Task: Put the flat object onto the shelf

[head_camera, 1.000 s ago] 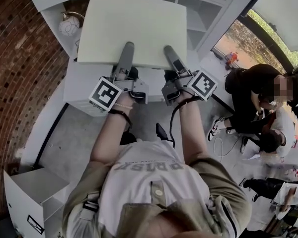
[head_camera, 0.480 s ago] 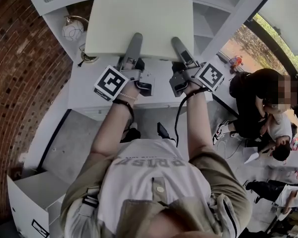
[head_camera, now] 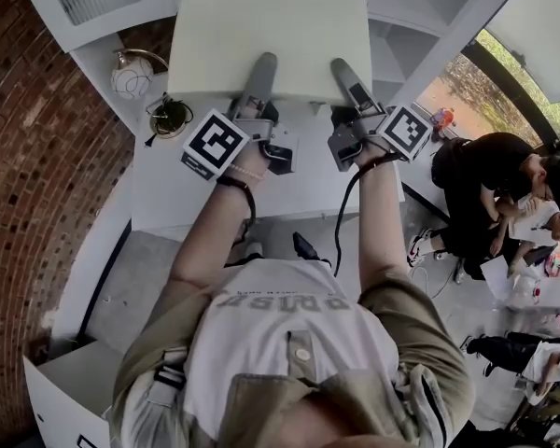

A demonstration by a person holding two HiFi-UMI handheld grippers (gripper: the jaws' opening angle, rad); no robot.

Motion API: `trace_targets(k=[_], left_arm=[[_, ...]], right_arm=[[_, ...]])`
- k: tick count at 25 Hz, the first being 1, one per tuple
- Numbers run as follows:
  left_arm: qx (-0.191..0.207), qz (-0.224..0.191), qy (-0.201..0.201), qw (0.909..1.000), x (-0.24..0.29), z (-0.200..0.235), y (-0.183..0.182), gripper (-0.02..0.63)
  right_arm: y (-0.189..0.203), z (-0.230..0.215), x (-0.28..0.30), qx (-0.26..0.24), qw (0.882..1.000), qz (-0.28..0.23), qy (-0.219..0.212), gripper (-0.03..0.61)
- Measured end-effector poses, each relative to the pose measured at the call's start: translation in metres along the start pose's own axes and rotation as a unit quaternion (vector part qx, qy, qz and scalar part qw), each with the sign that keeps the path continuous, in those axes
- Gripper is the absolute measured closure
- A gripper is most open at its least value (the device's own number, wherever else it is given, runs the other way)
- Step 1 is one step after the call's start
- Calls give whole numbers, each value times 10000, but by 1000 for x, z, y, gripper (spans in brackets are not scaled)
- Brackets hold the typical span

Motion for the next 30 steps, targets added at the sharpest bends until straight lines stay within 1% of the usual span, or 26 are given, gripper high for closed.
trace_targets(k=[9, 16, 21, 25, 27, 30], left_arm=[[-66, 56, 85, 9999, 41, 15, -22, 278], [-202, -34, -104, 9997, 61, 27, -28, 278], [-346, -145, -307, 9988, 72, 34, -26, 279], [-402, -261, -318, 9983, 78, 36, -26, 279], [-495, -322, -318, 9977, 81, 36, -26, 279], [-652, -405, -344, 9965, 86, 37, -26, 280]], right_arm=[[-16, -5, 40, -18, 9999, -151, 45, 153], [-25, -14, 62, 64, 9996, -181, 197, 147], [-32, -23, 71, 52, 9993, -139, 348, 126], [-35, -25, 75, 4, 9993, -198, 322, 115], [-37, -25, 74, 4, 9992, -283, 289, 101], [-33, -25, 66, 171, 9990, -387, 171, 100]])
Point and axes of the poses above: the fingertips, and each gripper's own axes: x forward along the fingers, z to its left, y out of its underside, the point moved 9 cm from there along -x, backward along the fingers, and after that the axes turned 2 degrees about x, right-handed, at the moved point
